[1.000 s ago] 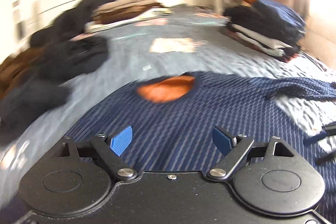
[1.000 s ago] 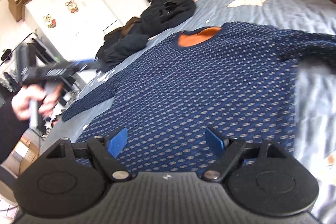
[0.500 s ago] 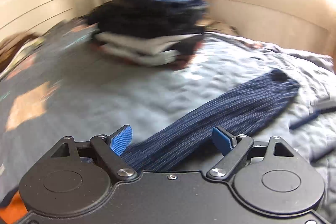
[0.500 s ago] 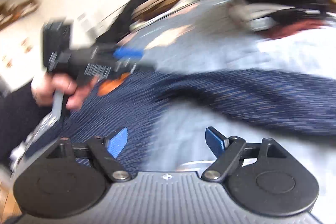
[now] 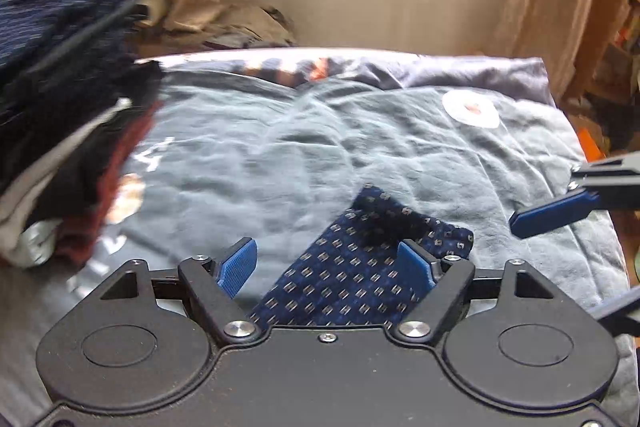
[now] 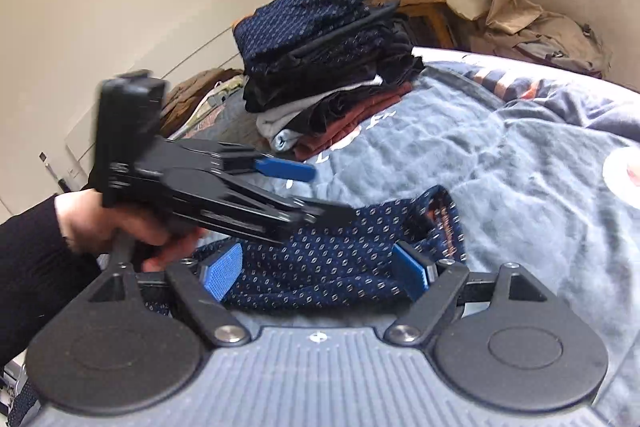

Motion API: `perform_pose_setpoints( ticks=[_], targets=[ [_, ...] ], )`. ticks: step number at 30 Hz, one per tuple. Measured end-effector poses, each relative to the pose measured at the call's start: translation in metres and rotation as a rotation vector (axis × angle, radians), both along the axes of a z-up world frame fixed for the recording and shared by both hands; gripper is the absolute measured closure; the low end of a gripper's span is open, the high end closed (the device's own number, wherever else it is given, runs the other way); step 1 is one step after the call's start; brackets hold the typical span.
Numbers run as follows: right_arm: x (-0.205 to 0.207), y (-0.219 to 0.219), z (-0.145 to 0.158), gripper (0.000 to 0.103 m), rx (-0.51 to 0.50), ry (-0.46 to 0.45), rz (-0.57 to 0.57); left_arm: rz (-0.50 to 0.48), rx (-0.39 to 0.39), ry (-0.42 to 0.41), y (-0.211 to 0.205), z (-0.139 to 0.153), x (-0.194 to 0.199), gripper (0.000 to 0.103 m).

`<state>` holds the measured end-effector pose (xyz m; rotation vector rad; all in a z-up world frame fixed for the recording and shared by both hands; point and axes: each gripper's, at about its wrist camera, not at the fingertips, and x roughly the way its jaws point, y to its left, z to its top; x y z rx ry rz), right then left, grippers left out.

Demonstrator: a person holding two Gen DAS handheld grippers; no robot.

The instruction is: Fold clothes

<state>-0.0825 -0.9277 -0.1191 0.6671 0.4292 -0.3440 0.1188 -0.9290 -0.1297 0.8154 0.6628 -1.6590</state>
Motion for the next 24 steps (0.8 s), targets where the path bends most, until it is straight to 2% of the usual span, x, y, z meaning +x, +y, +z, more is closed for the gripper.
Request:
perform_pose_setpoints(
  ticks=[5, 9, 10, 11, 12, 14, 20, 24],
  targets=[
    [-0.017, -0.015, -0.002, 0.021, 0.055, -0.055, -0.055, -0.066, 0.050, -0.009, -0.028, -0.015, -0.022, 0.027],
    [-0.020, -0.019, -0.006, 0.021, 0.087, -0.086, -0.053, -0.080, 0.141, -0.044, -0.046, -0.036, -0.031, 0.028],
    [-0.020, -0.020, -0.006, 0.021, 0.092, -0.093, -0.051, -0.081, 0.155, -0.052, -0.048, -0.041, -0.032, 0.031],
    [-0.021, -0.020, -0.006, 0.021, 0.097, -0.101, -0.049, -0.086, 0.156, -0.064, -0.048, -0.043, -0.034, 0.044],
    [-0.022, -0.021, -0.006, 0.021, 0.104, -0.111, -0.047, -0.088, 0.147, -0.071, -0.048, -0.041, -0.035, 0.067],
    [-0.024, -0.024, -0.006, 0.021, 0.117, -0.129, -0.052, -0.067, 0.108, -0.071, -0.049, -0.031, -0.034, 0.097],
    [-0.030, -0.030, -0.009, 0.021, 0.155, -0.167, -0.077, -0.023, 0.030, -0.115, -0.062, -0.005, -0.031, 0.098],
    [-0.034, -0.032, -0.010, 0.021, 0.167, -0.192, -0.093, 0.049, -0.072, -0.079, -0.075, 0.021, -0.019, 0.098]
  ],
)
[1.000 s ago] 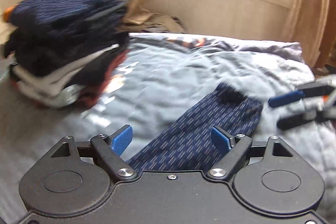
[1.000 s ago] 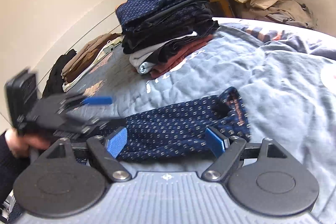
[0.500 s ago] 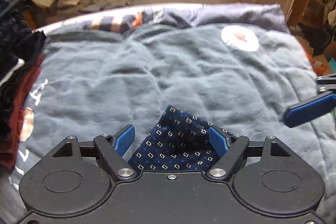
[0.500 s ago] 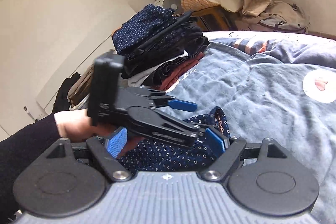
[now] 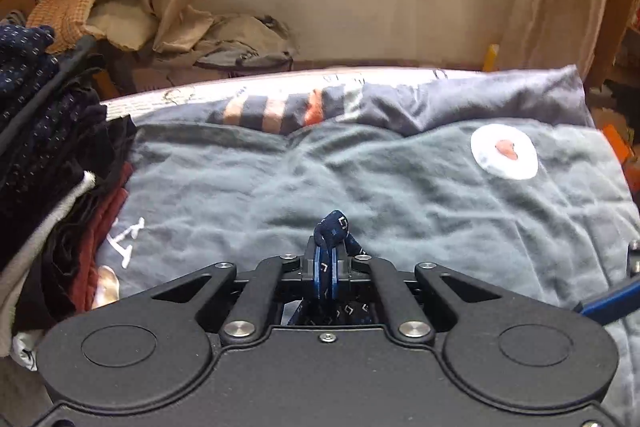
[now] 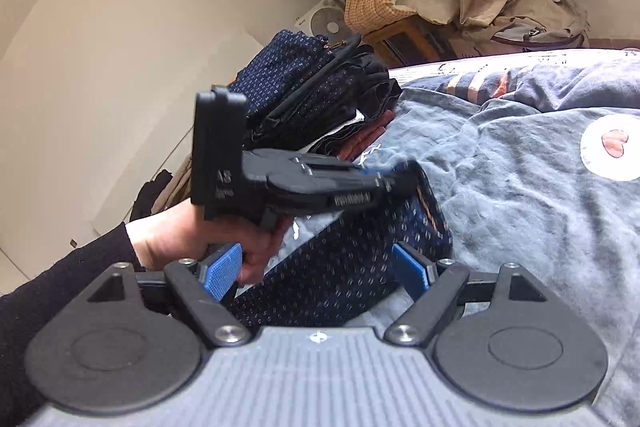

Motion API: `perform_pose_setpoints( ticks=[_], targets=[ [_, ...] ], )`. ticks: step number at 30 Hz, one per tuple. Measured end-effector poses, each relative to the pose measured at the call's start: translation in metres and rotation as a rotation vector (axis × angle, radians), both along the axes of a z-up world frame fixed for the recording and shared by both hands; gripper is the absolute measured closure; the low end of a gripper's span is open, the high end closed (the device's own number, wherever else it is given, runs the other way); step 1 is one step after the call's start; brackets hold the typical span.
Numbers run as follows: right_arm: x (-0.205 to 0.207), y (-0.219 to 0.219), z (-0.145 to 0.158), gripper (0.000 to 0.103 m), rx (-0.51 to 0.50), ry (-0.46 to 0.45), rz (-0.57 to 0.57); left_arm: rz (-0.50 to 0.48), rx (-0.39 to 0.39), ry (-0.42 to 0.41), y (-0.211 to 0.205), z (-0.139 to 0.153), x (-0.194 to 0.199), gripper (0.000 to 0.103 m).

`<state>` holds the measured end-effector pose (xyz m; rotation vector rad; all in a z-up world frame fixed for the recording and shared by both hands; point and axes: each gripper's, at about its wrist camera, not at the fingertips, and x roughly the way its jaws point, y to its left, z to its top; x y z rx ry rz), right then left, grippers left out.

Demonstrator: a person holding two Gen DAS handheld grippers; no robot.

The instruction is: Fold clothes

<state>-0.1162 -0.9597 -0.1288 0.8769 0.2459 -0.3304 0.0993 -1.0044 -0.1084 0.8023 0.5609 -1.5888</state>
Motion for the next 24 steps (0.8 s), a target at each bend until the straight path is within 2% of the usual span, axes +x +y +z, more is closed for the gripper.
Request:
perform_pose_setpoints(
  ticks=[5, 8, 10, 11, 12, 14, 15, 17, 22, 24],
  targets=[
    [0.002, 0.001, -0.001, 0.021, 0.006, -0.007, 0.005, 0.088, -0.060, -0.041, -0.030, 0.006, 0.015, 0.098],
    [0.005, 0.003, 0.000, 0.021, 0.002, -0.007, 0.017, 0.134, -0.024, -0.067, -0.036, -0.007, 0.023, 0.094],
    [0.007, 0.004, -0.001, 0.021, 0.003, -0.001, 0.023, 0.124, 0.011, -0.092, -0.028, -0.008, 0.026, 0.086],
    [0.008, 0.004, -0.002, 0.021, 0.003, 0.002, 0.026, 0.127, -0.003, -0.091, -0.016, 0.001, 0.032, 0.073],
    [0.009, 0.005, -0.003, 0.021, 0.006, 0.003, 0.027, 0.132, -0.020, -0.089, -0.003, 0.011, 0.037, 0.052],
    [0.013, 0.007, -0.003, 0.021, 0.008, 0.006, 0.038, 0.147, -0.072, -0.083, 0.035, 0.040, 0.058, 0.033],
    [0.015, 0.008, -0.003, 0.021, 0.008, 0.008, 0.044, 0.155, -0.098, -0.080, 0.055, 0.055, 0.068, 0.032],
    [0.020, 0.012, -0.003, 0.021, 0.007, 0.005, 0.057, 0.202, -0.104, -0.134, 0.096, 0.074, 0.096, 0.032],
    [0.037, 0.028, 0.002, 0.021, -0.016, 0.002, 0.106, 0.384, 0.107, -0.213, 0.200, 0.059, 0.177, 0.032],
    [0.045, 0.037, 0.004, 0.021, -0.024, -0.004, 0.128, 0.443, 0.193, -0.257, 0.239, 0.037, 0.204, 0.032]
  ],
)
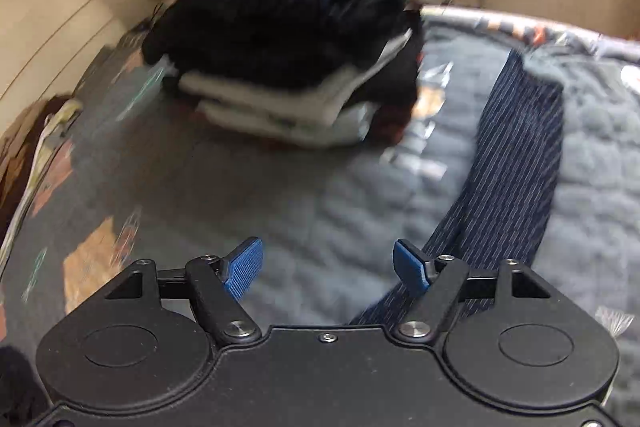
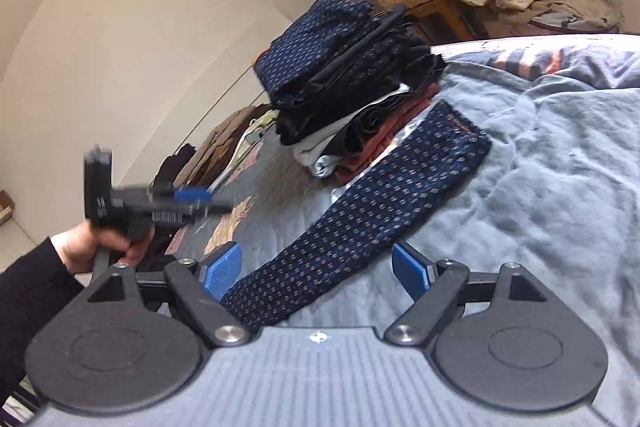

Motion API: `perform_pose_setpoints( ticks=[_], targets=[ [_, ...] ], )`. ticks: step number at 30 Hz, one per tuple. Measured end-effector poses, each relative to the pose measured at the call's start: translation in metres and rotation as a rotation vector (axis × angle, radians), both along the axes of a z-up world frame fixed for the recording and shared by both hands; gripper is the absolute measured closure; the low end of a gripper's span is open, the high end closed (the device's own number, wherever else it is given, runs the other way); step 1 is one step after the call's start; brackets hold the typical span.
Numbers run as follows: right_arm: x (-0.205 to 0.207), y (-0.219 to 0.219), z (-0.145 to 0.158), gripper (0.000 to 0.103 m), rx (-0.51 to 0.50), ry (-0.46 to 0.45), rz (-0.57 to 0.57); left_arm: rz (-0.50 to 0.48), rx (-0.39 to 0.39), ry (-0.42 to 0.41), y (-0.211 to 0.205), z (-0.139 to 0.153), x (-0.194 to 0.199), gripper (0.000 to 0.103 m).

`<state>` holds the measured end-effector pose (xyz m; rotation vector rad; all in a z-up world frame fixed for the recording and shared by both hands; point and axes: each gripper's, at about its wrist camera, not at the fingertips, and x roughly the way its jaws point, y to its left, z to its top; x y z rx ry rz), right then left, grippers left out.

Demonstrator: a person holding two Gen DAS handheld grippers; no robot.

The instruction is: Fold clothes

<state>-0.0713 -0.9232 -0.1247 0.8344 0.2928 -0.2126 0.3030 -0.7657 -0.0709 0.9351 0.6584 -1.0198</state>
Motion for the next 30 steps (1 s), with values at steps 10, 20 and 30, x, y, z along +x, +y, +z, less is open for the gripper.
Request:
perform_pose_setpoints(
  ticks=[10, 20, 30],
  targets=[
    [0.037, 0.037, 0.002, 0.021, -0.051, 0.033, 0.074, 0.082, 0.142, 0.092, 0.052, -0.081, 0.055, 0.021],
    [0.044, 0.043, -0.004, 0.021, -0.072, 0.082, 0.084, 0.075, 0.005, 0.064, 0.044, -0.064, 0.063, 0.097],
    [0.045, 0.042, -0.004, 0.021, -0.062, 0.076, 0.092, 0.057, 0.028, 0.103, 0.032, -0.058, 0.056, 0.076]
  ],
)
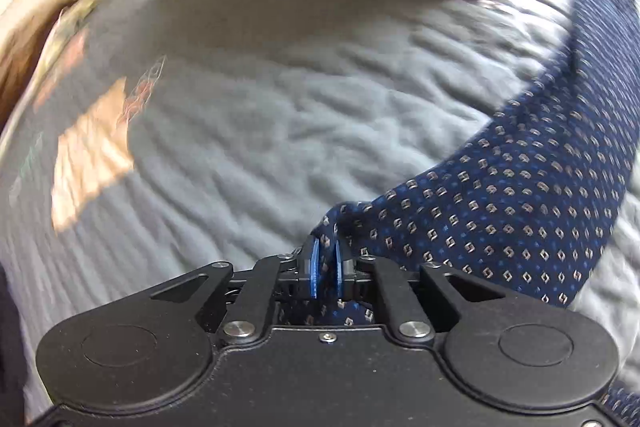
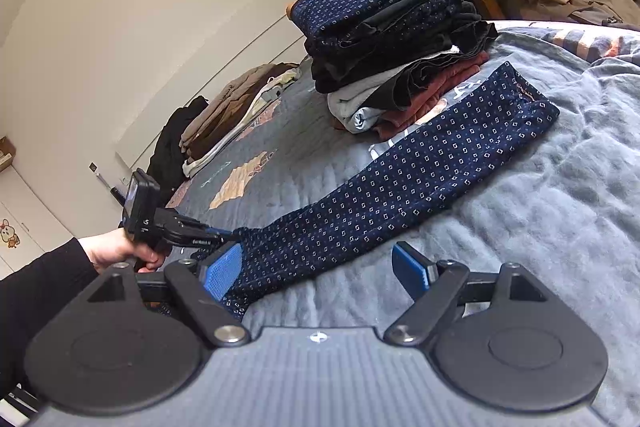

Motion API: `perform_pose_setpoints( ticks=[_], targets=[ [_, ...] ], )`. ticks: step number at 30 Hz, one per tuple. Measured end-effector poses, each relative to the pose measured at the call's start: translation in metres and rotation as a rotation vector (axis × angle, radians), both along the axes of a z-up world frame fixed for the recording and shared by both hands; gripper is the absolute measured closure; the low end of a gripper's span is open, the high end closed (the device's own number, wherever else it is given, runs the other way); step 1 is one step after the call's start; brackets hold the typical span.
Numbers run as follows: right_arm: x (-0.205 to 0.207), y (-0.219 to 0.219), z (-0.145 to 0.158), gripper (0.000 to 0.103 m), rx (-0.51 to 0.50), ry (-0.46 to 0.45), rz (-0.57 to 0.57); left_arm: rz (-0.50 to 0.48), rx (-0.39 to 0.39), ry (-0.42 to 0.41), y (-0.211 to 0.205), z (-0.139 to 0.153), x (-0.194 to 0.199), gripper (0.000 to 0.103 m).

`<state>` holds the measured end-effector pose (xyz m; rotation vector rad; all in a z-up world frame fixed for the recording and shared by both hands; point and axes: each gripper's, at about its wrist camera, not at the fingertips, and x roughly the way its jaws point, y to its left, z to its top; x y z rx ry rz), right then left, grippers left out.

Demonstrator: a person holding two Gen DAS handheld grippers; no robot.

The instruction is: Fold clothes

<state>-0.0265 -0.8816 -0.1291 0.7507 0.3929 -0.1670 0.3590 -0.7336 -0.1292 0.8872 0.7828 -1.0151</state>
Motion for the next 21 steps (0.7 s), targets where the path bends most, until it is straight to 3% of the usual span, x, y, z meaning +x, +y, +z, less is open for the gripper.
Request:
perform_pose_setpoints(
  ticks=[2, 4, 7, 8, 10, 11, 14, 17, 21],
  targets=[
    [0.001, 0.001, 0.000, 0.021, 0.001, 0.001, 0.002, -0.039, -0.054, 0.039, -0.011, 0.008, -0.009, 0.047],
    [0.002, 0.002, 0.000, 0.021, 0.000, 0.001, 0.009, -0.094, -0.083, 0.084, -0.029, 0.009, -0.022, 0.045],
    [0.003, 0.003, 0.001, 0.021, -0.002, -0.002, 0.015, -0.179, -0.039, 0.079, -0.057, -0.006, -0.047, 0.045],
    [0.002, 0.003, 0.001, 0.021, 0.001, -0.004, 0.016, -0.194, -0.016, 0.071, -0.065, -0.013, -0.052, 0.047],
    [0.001, 0.001, 0.001, 0.021, 0.005, -0.006, 0.010, -0.207, 0.004, 0.068, -0.076, -0.023, -0.059, 0.076],
    [0.000, 0.000, 0.001, 0.021, 0.007, -0.006, 0.006, -0.203, -0.002, 0.075, -0.078, -0.025, -0.060, 0.099],
    [-0.002, -0.002, 0.001, 0.021, 0.015, -0.014, 0.001, -0.170, -0.112, -0.011, -0.074, -0.011, -0.058, 0.101],
    [-0.005, -0.004, 0.001, 0.021, 0.024, -0.022, -0.004, -0.058, -0.237, -0.095, -0.071, 0.007, -0.045, 0.101],
    [-0.007, -0.003, 0.002, 0.021, 0.024, -0.029, 0.000, 0.012, -0.242, -0.131, -0.071, 0.012, -0.040, 0.102]
  ],
)
